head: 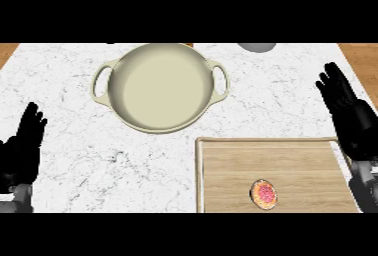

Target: Pick the cupcake from the tray and place it in the pot

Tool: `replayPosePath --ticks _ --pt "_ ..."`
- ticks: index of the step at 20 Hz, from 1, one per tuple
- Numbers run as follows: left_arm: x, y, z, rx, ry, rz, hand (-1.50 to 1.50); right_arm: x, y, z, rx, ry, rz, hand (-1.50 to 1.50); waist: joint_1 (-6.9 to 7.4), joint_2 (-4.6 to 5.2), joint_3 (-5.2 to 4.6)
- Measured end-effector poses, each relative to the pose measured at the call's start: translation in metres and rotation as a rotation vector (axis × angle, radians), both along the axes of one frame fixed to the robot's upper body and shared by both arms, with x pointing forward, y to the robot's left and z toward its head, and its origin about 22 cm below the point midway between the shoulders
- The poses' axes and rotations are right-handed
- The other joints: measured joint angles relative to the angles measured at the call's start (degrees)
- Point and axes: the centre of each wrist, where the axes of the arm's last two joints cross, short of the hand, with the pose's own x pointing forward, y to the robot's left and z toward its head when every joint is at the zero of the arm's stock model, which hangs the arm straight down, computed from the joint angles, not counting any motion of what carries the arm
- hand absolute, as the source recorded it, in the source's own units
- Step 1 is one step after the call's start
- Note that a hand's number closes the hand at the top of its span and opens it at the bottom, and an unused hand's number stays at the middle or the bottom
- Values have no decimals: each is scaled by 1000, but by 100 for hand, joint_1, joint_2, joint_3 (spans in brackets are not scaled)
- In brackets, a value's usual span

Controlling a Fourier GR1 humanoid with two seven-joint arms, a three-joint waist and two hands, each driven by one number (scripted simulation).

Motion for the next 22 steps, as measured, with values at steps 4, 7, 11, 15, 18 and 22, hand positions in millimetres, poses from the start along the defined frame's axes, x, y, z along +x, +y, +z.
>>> replayPosePath --ticks 4,7,11,15,18,22 --pt "0 -21 -13 -40 52 -135 0 -15 19 -8 -62 53 120 150 -86 51 202" --pt "-1 -41 -22 -64 111 -277 0 -28 27 -13 -219 88 201 150 -210 43 229" --pt "-9 -56 -35 -102 182 -379 0 -43 32 -10 -288 -149 34 -150 -440 -1 290" --pt "-7 -62 -36 -119 193 -436 0 -77 59 -8 -187 -366 -26 -150 -401 9 327" --pt "-3 -70 -37 -127 194 -475 0 -114 70 3 -181 -419 -25 -150 -317 21 333" --pt "1 -75 -39 -128 186 -500 0 -143 68 23 -253 -297 0 -150 -216 42 329"
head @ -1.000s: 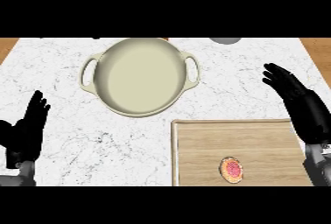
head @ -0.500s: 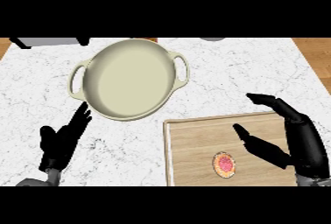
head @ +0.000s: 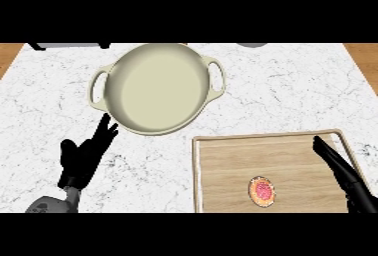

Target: Pick the cupcake from the tray and place it in the pot

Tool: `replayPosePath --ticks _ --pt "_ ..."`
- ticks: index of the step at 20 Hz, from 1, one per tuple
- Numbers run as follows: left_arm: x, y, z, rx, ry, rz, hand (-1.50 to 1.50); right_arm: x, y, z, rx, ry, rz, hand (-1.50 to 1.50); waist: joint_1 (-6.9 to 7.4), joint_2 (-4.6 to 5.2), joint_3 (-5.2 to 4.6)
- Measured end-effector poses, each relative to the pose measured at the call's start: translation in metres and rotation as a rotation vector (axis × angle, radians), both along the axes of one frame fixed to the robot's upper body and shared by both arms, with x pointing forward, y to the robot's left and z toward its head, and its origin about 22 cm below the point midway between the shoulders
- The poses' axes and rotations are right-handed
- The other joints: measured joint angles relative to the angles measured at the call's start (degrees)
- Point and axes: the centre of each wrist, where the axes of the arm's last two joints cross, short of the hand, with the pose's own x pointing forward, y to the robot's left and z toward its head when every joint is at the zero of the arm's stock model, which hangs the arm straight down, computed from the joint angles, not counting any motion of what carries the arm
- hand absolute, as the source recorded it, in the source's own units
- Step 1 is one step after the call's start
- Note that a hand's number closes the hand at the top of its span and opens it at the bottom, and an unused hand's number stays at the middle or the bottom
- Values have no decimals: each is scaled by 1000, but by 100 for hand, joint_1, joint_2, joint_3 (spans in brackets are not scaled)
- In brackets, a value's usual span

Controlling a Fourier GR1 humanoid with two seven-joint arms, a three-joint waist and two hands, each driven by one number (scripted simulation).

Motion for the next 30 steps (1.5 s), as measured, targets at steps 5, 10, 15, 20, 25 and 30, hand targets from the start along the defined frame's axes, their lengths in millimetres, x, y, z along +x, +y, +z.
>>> replayPosePath --ticks 5,10,15,20,25,30 --pt "5 -7 3 3 5 -28 0 -7 -6 21 -62 205 -34 -150 117 29 -1" --pt "8 -9 3 1 5 -60 0 2 1 29 -50 376 -57 -150 210 47 1" --pt "9 -12 1 -7 -5 -74 0 11 8 21 -102 577 23 -150 268 54 11" --pt "9 -12 1 -12 3 -73 0 21 2 1 -192 689 70 -150 248 49 16" --pt "11 -10 -1 -15 -1 -73 0 23 -5 -18 -211 687 53 -150 219 41 19" --pt "11 -13 0 -9 2 -67 0 26 -25 -36 -190 650 31 -150 213 38 23"
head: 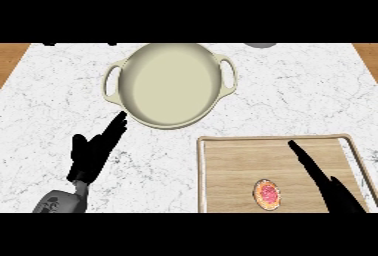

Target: Pick the cupcake from the tray and place it in the pot

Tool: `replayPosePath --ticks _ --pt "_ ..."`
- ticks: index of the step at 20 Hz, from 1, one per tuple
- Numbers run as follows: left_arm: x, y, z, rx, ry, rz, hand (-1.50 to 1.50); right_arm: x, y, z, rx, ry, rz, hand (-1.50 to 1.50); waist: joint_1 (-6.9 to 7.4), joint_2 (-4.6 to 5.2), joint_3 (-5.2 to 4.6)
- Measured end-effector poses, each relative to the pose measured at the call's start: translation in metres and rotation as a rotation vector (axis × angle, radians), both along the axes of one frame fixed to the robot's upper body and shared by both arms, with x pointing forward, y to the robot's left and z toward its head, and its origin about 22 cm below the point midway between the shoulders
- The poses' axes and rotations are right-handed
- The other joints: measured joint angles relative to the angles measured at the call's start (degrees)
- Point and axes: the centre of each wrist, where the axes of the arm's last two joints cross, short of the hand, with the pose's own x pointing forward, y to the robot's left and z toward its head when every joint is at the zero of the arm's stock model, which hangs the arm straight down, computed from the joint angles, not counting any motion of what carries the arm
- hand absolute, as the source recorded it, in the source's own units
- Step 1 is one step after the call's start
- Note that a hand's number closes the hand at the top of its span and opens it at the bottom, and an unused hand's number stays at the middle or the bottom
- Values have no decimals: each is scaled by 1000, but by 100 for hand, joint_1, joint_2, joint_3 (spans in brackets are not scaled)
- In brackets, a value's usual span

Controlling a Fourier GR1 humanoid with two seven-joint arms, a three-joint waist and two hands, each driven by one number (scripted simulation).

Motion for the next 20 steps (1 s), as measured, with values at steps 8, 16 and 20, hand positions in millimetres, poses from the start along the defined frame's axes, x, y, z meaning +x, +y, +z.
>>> replayPosePath --ticks 8,16,20 --pt "2 1 1 -5 0 -3 0 0 -16 -25 170 -17 36 -150 -2 4 -4" --pt "-1 -4 3 5 5 -6 0 1 -14 -56 361 -8 37 -150 6 8 -9" --pt "-1 -3 0 1 -9 -8 0 8 -16 -74 415 20 23 -150 10 3 -4"
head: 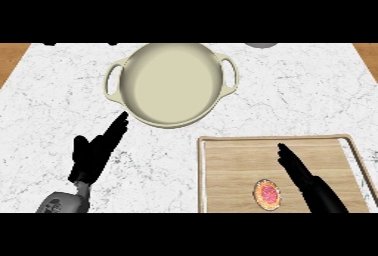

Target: Pick the cupcake from the tray and place it in the pot

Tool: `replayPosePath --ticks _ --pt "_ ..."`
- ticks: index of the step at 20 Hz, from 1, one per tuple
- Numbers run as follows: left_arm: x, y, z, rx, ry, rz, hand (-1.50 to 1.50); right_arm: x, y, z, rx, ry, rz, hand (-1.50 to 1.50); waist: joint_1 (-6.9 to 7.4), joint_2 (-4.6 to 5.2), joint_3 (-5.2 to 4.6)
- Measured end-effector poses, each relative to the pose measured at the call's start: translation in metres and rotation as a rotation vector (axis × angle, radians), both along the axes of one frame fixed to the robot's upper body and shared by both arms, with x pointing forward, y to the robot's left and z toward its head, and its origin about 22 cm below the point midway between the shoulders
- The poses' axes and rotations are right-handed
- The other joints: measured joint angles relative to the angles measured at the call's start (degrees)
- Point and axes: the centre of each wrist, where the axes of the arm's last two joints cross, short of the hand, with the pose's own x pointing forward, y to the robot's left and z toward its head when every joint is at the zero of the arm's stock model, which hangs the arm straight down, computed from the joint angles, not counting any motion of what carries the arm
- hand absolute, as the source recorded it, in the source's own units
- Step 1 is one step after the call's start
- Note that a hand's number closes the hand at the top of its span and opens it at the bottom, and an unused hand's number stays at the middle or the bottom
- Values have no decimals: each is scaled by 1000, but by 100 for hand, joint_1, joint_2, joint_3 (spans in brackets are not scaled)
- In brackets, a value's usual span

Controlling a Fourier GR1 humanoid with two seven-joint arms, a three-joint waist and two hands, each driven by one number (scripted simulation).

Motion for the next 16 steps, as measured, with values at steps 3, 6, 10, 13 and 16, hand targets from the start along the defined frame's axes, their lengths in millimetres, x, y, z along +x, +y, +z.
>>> replayPosePath --ticks 3,6,10,13,16 --pt "-1 1 -1 -1 8 2 0 5 3 -16 35 -11 -2 -150 -15 -43 -47" --pt "0 0 -2 1 9 2 0 5 8 -25 1 -58 21 150 -25 -73 -79" --pt "0 -4 -1 0 14 4 0 3 13 -35 -44 -118 49 150 -31 -93 -106" --pt "-1 2 -1 0 13 2 0 1 11 -44 -9 -153 48 150 -24 -116 -133" --pt "-1 5 0 0 19 6 0 -1 14 -51 32 -183 29 150 -28 -120 -149"
